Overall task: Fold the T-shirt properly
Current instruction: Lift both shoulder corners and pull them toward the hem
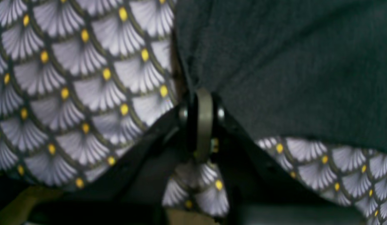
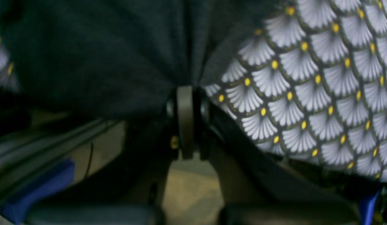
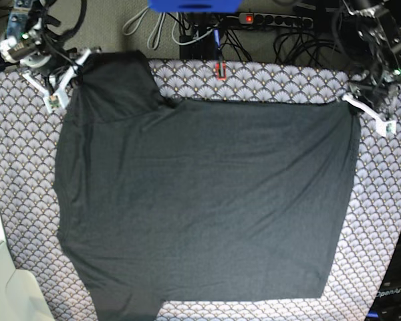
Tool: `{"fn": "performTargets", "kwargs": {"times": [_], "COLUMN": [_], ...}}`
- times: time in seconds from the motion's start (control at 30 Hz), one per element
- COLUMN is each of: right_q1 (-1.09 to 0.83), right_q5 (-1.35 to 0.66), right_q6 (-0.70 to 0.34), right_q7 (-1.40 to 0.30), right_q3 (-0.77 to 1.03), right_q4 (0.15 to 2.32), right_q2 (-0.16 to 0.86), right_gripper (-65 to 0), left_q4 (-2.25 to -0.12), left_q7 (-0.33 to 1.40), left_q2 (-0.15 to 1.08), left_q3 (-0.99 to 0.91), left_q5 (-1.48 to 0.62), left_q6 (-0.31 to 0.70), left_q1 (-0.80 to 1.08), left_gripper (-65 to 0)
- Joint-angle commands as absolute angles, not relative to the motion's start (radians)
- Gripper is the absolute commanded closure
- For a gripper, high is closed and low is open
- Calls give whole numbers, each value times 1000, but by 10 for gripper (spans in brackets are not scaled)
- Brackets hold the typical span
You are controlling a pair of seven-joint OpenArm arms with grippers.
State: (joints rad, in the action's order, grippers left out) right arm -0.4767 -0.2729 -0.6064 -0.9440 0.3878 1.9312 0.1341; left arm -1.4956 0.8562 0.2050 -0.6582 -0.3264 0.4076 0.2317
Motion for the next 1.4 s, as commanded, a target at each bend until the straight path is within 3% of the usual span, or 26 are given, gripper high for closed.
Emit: {"fn": "performTargets", "kwargs": {"times": [0.0,0.13,0.5,0.93,1.37], "right_q1": [-472,-479,-430,-239,5], "right_q5": [-275,-275,-275,-269,-268], "right_q6": [-627,-694,-698,-698,-698], "right_q7": [-934,-934,-935,-944,-995], "right_q3": [407,441,493,490,484], "right_q4": [1948,1974,2005,1992,1804], "right_q2": [143,143,147,203,280], "right_gripper": [0,0,0,0,0], "left_q4": [-1524,-1590,-1753,-1739,-1610], "left_q7": [871,912,992,1084,1073], "left_q2": [214,197,176,183,183], "left_q3": [-659,-662,-659,-657,-596], "left_q5": [-334,-340,-332,-331,-329], "left_q6": [412,412,404,403,403], "left_q1": [237,262,239,51,-107], "left_gripper": [-6,-6,-6,-6,-6]}}
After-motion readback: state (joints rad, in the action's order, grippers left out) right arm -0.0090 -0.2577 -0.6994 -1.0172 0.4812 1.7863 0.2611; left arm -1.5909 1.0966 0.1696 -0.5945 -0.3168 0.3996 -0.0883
